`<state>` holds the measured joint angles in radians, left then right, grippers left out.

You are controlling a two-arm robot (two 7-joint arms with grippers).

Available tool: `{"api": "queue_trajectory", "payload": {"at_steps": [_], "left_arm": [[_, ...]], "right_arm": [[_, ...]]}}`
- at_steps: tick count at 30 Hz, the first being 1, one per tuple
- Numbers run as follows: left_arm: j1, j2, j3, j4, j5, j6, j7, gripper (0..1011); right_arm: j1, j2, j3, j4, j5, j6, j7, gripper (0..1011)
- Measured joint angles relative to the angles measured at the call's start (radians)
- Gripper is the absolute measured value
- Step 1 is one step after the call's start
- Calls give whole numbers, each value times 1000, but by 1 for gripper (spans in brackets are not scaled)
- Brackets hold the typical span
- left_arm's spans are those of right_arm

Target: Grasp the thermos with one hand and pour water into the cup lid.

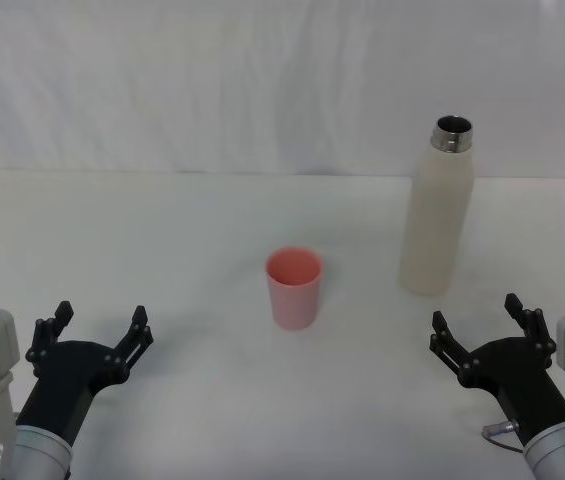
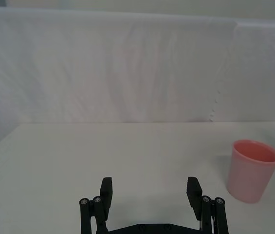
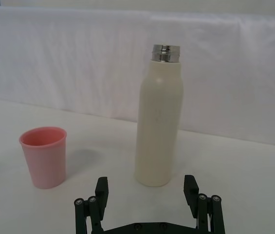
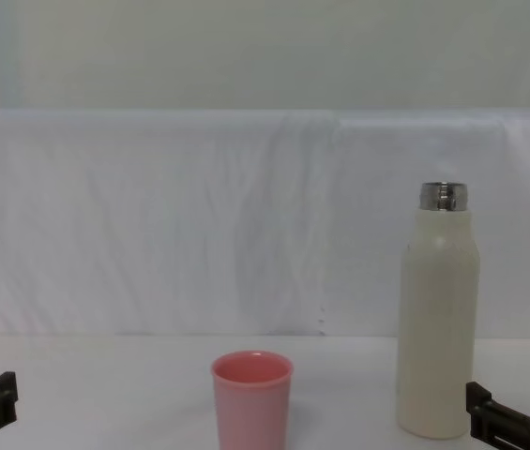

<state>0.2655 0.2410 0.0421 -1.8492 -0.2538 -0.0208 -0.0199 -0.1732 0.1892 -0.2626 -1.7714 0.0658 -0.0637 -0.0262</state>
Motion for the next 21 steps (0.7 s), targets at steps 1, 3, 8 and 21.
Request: {"api": "queue_trajectory", "payload": {"at_steps": [1, 3, 8, 21], "left_arm": [[0, 0, 0, 0, 0, 0, 0, 1001], [0, 0, 0, 0, 0, 0, 0, 1001], [0, 0, 0, 0, 0, 0, 0, 1001], [0, 0, 0, 0, 0, 0, 0, 1001]], "right_arm": [[0, 0, 0, 0, 0, 0, 0, 1000], [0, 0, 0, 0, 0, 0, 0, 1000], [0, 0, 0, 0, 0, 0, 0, 1000], [0, 0, 0, 0, 0, 0, 0, 1000]]}}
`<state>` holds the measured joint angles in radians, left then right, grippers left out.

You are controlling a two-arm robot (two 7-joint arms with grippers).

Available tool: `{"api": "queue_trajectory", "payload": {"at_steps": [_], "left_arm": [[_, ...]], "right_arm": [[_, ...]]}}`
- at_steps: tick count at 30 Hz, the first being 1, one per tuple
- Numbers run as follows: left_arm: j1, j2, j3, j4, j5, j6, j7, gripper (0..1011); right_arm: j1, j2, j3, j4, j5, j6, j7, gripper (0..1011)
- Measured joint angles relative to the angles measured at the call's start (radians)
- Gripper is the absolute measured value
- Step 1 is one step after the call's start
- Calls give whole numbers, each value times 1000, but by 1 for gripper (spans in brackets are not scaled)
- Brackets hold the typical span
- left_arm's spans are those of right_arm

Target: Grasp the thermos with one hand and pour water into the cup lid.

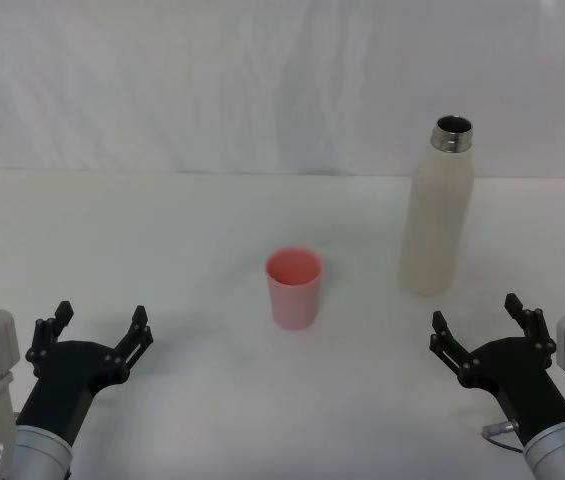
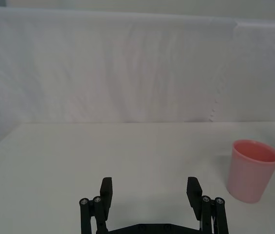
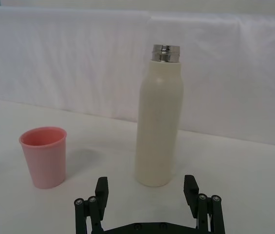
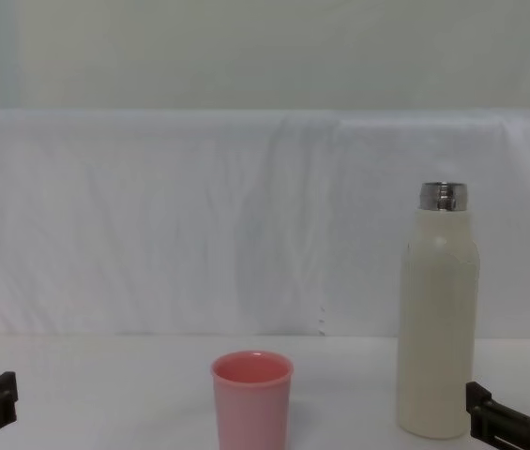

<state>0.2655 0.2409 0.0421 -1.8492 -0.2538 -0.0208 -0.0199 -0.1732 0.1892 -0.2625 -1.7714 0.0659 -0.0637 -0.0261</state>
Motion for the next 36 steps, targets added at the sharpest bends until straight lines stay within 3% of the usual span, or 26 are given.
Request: {"api": "queue_trajectory", "payload": {"at_steps": [25, 36], "left_arm": [[0, 0, 0, 0, 0, 0, 0, 1001], [0, 0, 0, 0, 0, 0, 0, 1001]], "right_arm": [[6, -6, 4, -7, -12, 8, 9, 1000], [12, -19, 53, -33, -23, 35, 50, 1000]]}}
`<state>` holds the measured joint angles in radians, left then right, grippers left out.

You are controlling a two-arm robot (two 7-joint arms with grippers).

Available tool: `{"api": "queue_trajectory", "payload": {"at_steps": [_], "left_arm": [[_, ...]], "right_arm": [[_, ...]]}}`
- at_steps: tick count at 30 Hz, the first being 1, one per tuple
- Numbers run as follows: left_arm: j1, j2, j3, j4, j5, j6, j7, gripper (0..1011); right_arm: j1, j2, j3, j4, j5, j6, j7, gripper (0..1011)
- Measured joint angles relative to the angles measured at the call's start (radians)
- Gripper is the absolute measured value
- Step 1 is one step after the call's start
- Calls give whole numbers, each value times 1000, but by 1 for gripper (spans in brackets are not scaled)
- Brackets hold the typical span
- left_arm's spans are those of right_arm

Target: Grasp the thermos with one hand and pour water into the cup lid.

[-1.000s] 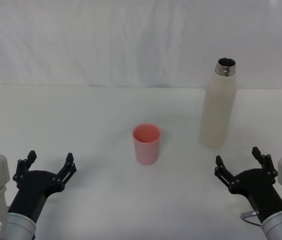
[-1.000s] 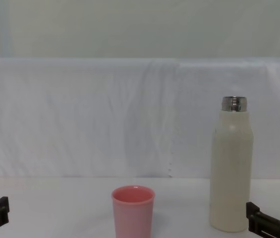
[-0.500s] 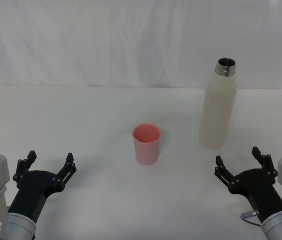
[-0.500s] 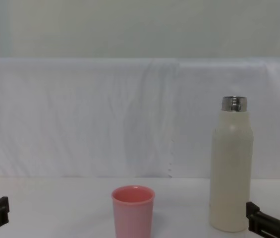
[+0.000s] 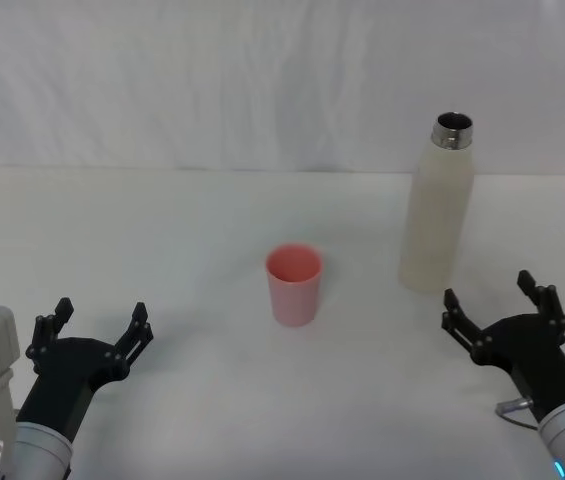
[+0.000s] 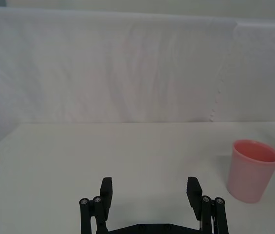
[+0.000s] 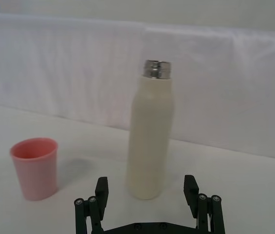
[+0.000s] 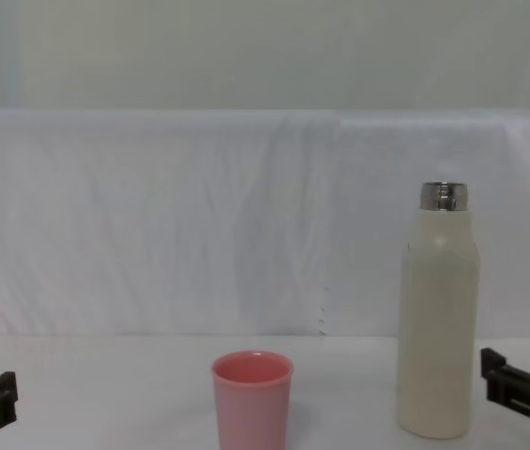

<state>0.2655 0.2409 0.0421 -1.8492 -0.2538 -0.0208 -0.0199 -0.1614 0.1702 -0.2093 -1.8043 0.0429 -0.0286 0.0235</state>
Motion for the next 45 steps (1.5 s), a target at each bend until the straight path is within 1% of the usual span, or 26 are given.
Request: {"api": "queue_trajectory", "payload": {"at_steps": [4, 9, 17, 35, 45], "left_arm": [[0, 0, 0, 0, 0, 0, 0, 1001], [0, 0, 0, 0, 0, 0, 0, 1001], [0, 0, 0, 0, 0, 0, 0, 1001], [0, 0, 0, 0, 0, 0, 0, 1001], [0, 0, 0, 0, 0, 0, 0, 1001]], "right_arm": [[0, -3, 16, -1, 6, 5, 12, 1000], [13, -4, 38, 8, 19, 23, 47, 1000], [57, 0, 57, 45, 31, 63, 104, 1000], [165, 1, 58, 139, 34, 101, 148, 1000], [203, 0, 48, 170, 43, 123, 155, 1000]]}}
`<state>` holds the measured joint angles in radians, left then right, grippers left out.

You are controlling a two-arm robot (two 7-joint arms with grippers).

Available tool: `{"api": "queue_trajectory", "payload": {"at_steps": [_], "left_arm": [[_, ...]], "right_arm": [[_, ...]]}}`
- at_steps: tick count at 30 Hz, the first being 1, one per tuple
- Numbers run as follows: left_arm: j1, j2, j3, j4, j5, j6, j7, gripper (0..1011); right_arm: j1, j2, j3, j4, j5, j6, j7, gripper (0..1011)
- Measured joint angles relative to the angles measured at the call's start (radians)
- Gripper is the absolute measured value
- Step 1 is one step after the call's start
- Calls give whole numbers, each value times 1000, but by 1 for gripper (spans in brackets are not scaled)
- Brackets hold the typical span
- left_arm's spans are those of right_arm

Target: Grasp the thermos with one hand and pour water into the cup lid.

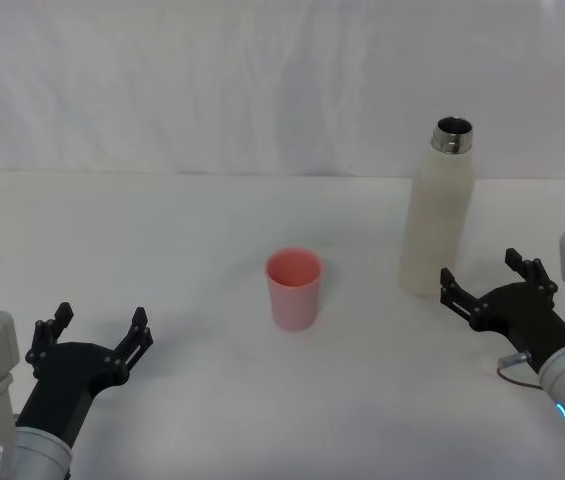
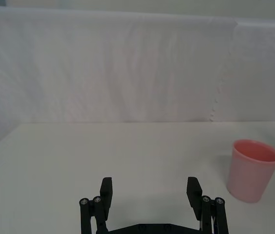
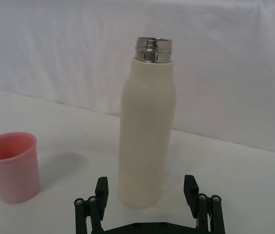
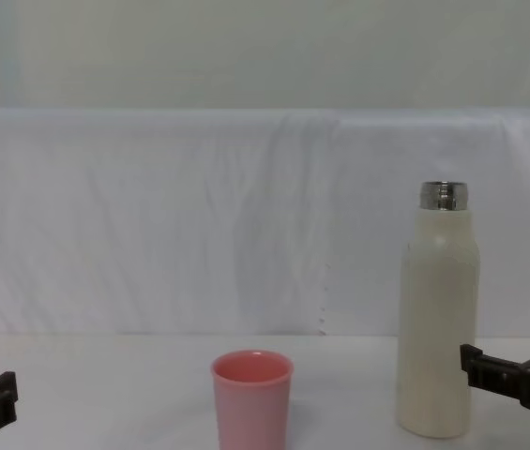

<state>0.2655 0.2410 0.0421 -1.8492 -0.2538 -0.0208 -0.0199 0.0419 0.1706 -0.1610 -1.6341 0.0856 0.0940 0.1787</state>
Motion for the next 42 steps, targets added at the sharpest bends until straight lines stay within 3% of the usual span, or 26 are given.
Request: {"api": "queue_trajectory", "payload": {"at_steps": [16, 27, 42], "left_arm": [[0, 0, 0, 0, 0, 0, 0, 1001], [0, 0, 0, 0, 0, 0, 0, 1001], [0, 0, 0, 0, 0, 0, 0, 1001]], "right_arm": [[37, -8, 0, 9, 5, 41, -7, 1000], [84, -15, -12, 56, 35, 40, 15, 1000], [142, -7, -37, 99, 39, 61, 19, 1000]]}}
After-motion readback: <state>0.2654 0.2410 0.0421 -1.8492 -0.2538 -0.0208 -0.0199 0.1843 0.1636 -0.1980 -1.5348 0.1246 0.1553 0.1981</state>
